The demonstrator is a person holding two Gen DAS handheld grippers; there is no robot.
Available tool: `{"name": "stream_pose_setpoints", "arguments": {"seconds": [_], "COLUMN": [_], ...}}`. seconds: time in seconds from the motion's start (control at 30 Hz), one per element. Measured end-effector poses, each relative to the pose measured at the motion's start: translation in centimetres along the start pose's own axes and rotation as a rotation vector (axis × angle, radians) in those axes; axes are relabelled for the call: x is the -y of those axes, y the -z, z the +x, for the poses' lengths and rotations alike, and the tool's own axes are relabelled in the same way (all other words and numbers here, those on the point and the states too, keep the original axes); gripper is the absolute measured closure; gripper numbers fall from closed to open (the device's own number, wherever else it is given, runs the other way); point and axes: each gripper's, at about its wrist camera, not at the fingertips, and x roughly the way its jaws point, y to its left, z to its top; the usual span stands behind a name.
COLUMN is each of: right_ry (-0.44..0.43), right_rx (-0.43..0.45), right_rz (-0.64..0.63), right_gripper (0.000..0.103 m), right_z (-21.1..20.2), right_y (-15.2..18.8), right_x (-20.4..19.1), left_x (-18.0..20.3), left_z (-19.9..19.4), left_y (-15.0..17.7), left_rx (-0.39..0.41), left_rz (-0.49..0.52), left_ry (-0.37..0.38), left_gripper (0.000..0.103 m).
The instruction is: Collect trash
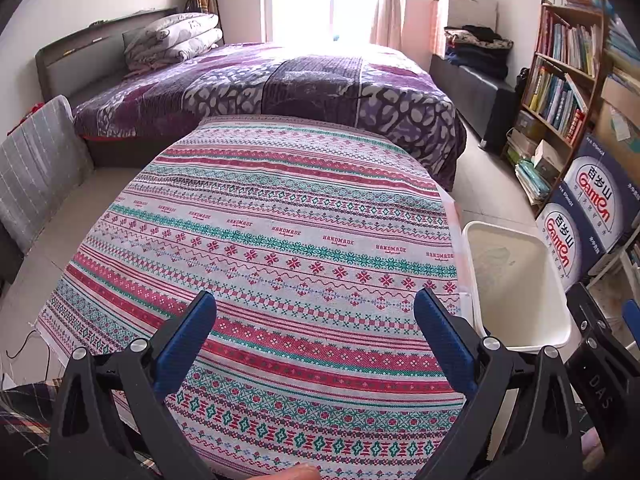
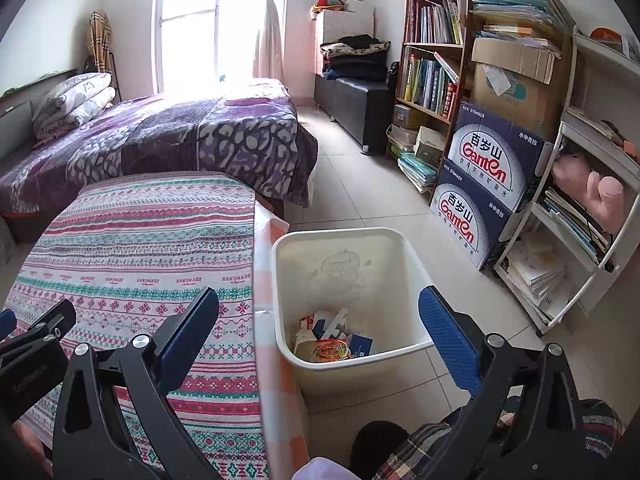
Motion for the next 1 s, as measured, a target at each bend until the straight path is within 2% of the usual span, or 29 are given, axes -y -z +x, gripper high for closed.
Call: {"name": "stream_pose_setpoints", "arguments": {"seconds": [1.0], "right_ry": [-0.007], "right_rx": [-0.03], "right_rz": [-0.013], "right_gripper": [0.007], "right_z": [0.51], "right_y": [0.47], "right_x": [0.03], "left_x": [-0.04], "left_z": [0.7], "left_y": [0.14], "left_rx": [-0.017], "left_rz": [-0.003], "left_ry": [-0.009], "left_gripper": [0.007]}}
